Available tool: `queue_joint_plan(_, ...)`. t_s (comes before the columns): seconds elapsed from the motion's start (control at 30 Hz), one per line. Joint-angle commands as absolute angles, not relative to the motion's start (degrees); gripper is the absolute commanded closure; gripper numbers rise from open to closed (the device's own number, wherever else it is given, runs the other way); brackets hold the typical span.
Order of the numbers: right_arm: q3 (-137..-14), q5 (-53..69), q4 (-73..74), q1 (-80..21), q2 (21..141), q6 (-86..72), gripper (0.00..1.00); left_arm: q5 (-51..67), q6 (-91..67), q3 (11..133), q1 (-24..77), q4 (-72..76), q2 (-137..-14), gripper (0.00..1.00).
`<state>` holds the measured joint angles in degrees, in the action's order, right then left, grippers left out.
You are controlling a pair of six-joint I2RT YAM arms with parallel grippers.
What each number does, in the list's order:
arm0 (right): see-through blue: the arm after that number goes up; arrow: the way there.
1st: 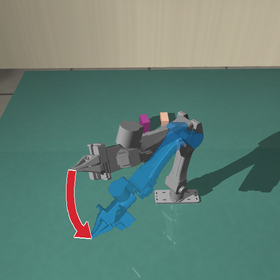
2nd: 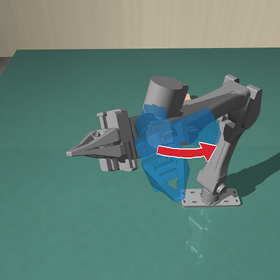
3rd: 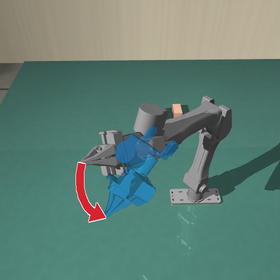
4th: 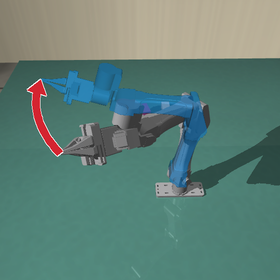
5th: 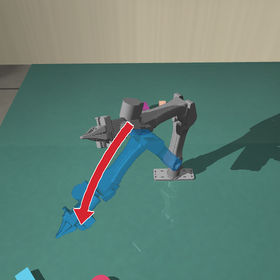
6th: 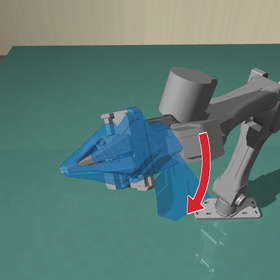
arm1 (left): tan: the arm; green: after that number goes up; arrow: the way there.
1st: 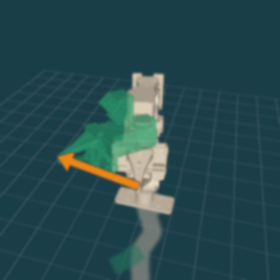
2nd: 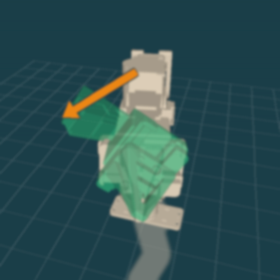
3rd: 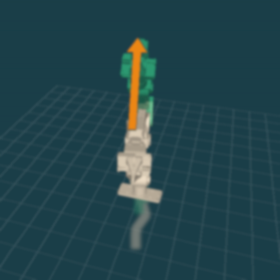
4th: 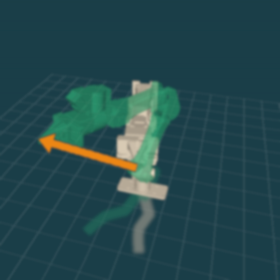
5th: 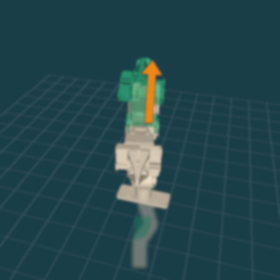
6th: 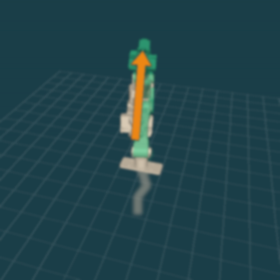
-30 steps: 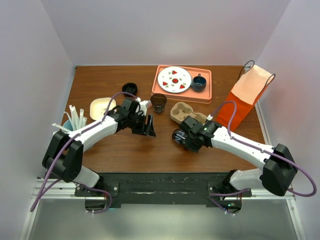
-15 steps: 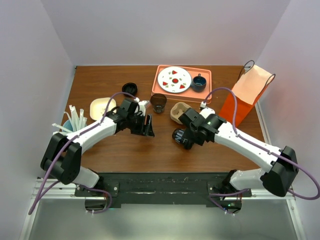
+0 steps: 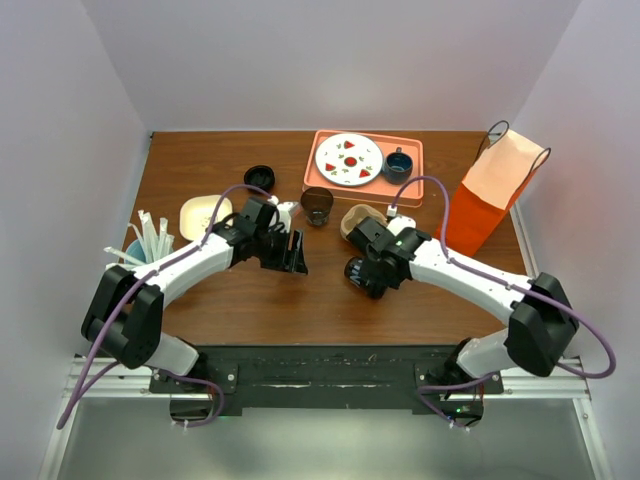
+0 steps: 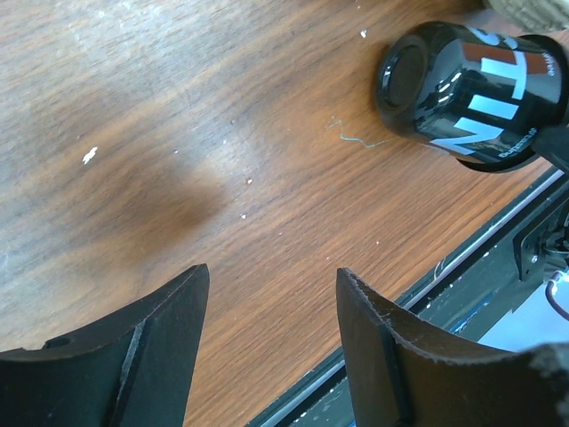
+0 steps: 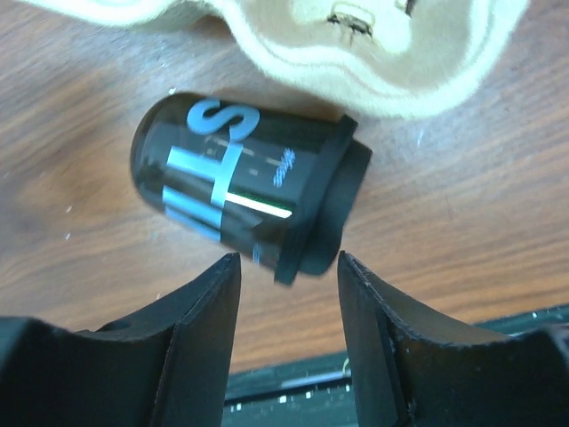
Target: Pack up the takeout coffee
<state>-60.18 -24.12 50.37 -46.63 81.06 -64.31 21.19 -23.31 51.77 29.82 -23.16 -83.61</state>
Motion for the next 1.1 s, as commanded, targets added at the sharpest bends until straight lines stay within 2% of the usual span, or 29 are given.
queue_joint_plan(0.0, -58.80, -26.46, 45.62, -46.23, 82.70, -62.76, 0.53, 19.95, -21.71, 53.79, 30.23, -24.69, -83.14, 0.36)
queue_joint_plan(0.33, -57.48, -27.86, 45.35, -46.23, 81.74, -62.49, 0.73, 19.69, -21.27, 53.44, 30.15, -26.19, -81.48, 0.37)
queue_joint_plan(0.57, -63.97, -31.90, 56.23, -46.32, 79.98, -58.28, 0.77, 19.51, -21.53, 52.65, 30.15, -25.49, -80.16, 0.37)
queue_joint_plan(0.87, -75.32, -36.65, 83.21, -46.23, 80.86, -52.31, 0.78, 19.86, -23.82, 49.05, 30.23, -21.45, -77.43, 0.37)
queue_joint_plan(1.07, -73.22, -30.59, 83.41, -45.44, 78.75, -47.37, 0.79, 19.43, -24.43, 48.16, 30.23, -19.87, -76.20, 0.37)
